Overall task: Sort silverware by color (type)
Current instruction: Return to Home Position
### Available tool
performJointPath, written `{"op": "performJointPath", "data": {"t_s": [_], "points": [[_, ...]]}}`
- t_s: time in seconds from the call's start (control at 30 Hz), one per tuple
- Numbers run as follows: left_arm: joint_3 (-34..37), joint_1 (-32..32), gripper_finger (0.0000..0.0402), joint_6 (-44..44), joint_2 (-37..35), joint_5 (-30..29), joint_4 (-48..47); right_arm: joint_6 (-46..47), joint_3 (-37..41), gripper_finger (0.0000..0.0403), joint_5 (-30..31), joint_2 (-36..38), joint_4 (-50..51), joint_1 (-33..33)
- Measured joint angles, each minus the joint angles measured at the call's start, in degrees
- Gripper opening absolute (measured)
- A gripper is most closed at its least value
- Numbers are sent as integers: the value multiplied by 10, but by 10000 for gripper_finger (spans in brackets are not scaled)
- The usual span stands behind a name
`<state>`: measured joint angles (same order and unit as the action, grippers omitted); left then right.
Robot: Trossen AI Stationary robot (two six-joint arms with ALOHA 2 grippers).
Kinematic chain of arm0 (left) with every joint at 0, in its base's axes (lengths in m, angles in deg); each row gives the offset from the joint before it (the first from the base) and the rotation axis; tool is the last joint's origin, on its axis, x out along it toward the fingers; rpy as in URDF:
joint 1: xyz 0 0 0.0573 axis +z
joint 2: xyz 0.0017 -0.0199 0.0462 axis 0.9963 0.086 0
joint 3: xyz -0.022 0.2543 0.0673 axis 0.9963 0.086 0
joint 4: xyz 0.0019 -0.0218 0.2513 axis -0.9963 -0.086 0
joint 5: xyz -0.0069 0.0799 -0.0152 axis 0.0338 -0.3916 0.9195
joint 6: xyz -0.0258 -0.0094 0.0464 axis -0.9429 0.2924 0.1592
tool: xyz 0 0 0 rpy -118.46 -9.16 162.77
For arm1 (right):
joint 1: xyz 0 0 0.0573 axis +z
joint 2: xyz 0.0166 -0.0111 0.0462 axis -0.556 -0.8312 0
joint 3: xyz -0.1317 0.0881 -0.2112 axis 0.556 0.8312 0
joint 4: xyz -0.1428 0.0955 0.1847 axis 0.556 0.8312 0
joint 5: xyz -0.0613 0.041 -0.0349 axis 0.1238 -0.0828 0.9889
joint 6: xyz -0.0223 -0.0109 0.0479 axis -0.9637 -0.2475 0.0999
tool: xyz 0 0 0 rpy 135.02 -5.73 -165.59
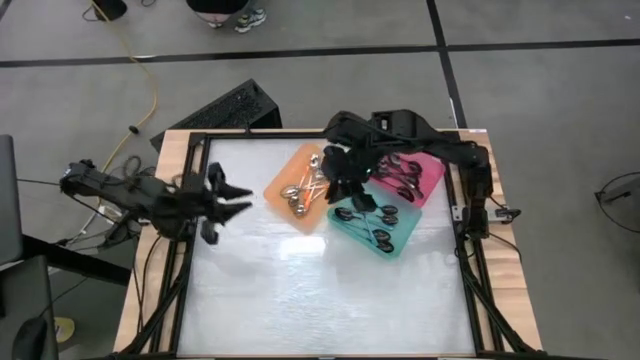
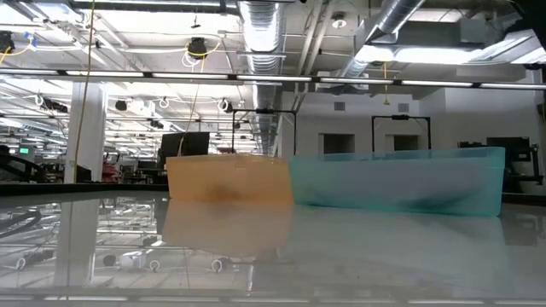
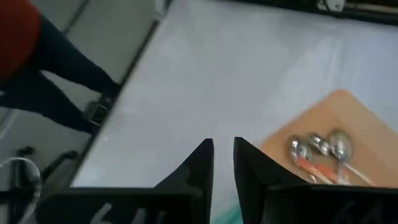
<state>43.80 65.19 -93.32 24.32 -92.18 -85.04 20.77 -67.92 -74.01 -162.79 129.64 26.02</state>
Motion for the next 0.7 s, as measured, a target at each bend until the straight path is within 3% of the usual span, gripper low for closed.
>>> {"op": "performJointPath", "data": {"t_s": [0.3,0.43,0.57,0.7], "points": [[0,10,121,3,-159,4,-49,-15,2,70,-29,38,31,-1],[0,10,121,6,-218,24,-61,-20,26,70,-29,88,37,-8],[16,10,121,15,-256,26,-63,-3,119,70,-30,176,13,-19],[54,10,121,13,-282,16,-64,38,303,70,-27,313,-143,-22]]}}
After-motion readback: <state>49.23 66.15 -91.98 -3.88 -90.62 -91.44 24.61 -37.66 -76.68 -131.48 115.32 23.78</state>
